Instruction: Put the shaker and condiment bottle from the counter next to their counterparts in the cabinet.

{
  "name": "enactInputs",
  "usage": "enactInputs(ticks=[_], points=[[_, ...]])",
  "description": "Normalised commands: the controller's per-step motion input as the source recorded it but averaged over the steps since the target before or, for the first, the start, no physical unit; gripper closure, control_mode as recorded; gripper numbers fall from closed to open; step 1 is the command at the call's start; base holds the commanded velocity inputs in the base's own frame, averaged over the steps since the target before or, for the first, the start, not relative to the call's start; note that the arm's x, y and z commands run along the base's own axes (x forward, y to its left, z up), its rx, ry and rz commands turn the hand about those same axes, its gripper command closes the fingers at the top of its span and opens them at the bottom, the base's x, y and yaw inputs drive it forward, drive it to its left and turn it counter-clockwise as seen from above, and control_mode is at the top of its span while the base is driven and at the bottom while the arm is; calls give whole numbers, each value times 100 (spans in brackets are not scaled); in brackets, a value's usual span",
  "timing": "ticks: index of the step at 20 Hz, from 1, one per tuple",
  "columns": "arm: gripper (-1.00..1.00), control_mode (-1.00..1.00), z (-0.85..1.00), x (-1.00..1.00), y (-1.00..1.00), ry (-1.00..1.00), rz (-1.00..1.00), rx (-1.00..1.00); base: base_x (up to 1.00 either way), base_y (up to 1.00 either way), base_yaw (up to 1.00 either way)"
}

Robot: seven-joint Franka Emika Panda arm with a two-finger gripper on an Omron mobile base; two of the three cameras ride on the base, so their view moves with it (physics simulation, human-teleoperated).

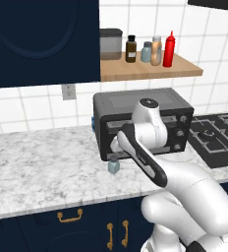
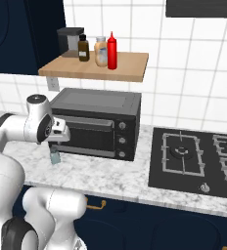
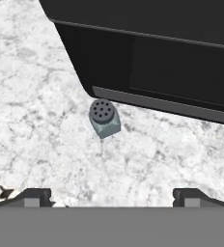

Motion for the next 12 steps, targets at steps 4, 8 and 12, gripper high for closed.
enactInputs(ticks=[4, 8, 12], points=[[-100, -100, -7, 13, 19, -3, -1, 0, 0, 0, 0], [-100, -100, -7, 15, 19, -3, -3, 0, 0, 0, 0], [-100, -100, -11, 25, 15, -4, -3, 0, 0, 0, 0]])
